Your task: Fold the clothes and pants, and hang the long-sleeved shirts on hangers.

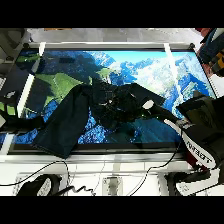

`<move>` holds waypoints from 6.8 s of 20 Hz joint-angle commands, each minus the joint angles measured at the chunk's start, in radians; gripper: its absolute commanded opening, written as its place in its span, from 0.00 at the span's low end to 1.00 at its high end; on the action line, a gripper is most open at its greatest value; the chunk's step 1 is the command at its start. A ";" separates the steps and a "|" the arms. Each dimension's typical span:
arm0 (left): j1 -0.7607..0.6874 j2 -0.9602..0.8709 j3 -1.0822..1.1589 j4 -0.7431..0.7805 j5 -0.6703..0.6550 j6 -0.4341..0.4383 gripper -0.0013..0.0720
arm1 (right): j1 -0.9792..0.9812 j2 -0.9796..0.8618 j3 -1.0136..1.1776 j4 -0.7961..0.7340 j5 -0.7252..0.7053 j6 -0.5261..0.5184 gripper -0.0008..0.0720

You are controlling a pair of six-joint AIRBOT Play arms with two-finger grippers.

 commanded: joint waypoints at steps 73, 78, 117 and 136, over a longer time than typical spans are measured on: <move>0.637 -0.557 0.261 0.116 0.169 0.543 0.06 | -0.595 1.041 -0.500 -0.825 0.847 0.278 0.05; 0.618 -0.591 0.256 0.092 0.192 0.560 0.06 | -0.595 1.041 -0.504 -0.825 0.753 0.287 0.05; 0.449 -0.481 0.256 -0.565 0.377 0.689 0.97 | -0.595 1.008 -0.430 -0.807 0.130 0.372 0.85; -0.004 -0.485 0.256 -0.742 0.390 0.696 0.97 | -0.677 -0.027 0.135 -0.580 0.056 0.428 0.76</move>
